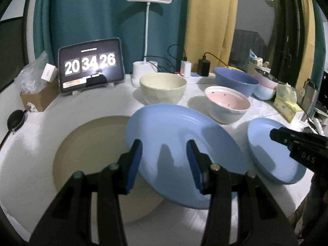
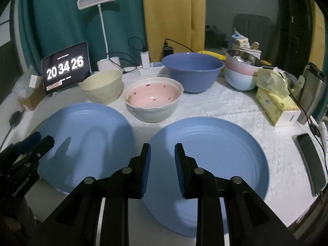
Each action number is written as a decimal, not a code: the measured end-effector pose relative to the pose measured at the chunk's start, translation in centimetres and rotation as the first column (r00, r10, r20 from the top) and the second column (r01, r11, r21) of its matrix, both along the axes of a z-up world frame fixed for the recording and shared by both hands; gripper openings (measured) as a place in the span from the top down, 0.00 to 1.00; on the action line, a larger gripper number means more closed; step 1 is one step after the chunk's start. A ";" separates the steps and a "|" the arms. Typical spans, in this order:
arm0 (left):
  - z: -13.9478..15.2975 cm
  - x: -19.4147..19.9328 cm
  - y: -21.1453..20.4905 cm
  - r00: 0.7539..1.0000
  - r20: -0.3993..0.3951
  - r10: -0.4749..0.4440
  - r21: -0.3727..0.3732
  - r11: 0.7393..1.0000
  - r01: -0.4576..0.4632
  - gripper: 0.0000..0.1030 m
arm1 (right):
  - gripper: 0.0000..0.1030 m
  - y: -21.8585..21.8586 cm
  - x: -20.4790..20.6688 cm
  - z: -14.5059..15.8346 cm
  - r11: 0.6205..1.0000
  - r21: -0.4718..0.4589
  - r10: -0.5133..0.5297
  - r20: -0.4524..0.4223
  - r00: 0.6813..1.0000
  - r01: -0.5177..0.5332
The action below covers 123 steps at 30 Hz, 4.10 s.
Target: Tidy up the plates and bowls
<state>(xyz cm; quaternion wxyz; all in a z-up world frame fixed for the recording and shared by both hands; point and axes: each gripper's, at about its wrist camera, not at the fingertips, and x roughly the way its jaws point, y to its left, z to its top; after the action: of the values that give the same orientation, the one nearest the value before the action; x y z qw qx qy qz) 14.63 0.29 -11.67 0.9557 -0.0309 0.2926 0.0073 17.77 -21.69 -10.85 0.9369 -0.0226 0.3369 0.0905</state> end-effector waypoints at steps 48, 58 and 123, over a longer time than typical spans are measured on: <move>-3.3 2.9 4.4 0.990 -0.111 0.088 -0.032 0.995 -0.092 0.53 | 0.58 6.5 7.2 -4.2 0.994 -0.012 0.108 -0.190 0.976 -0.113; -3.2 2.8 3.9 0.993 -0.101 0.053 -0.011 0.998 -0.055 0.58 | 0.80 6.0 6.3 -3.1 0.995 -0.025 0.094 -0.136 0.986 -0.098; -0.5 0.8 -9.0 0.977 -0.093 -0.189 0.054 0.979 0.195 0.64 | 0.86 -6.9 0.9 -1.3 0.994 0.072 -0.074 -0.049 0.996 0.078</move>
<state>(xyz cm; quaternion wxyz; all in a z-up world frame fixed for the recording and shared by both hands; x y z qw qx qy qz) 15.43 -8.76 -12.13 0.9387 0.0280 0.3353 -0.0745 18.65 -28.56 -12.17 0.9319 0.0271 0.3554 0.0678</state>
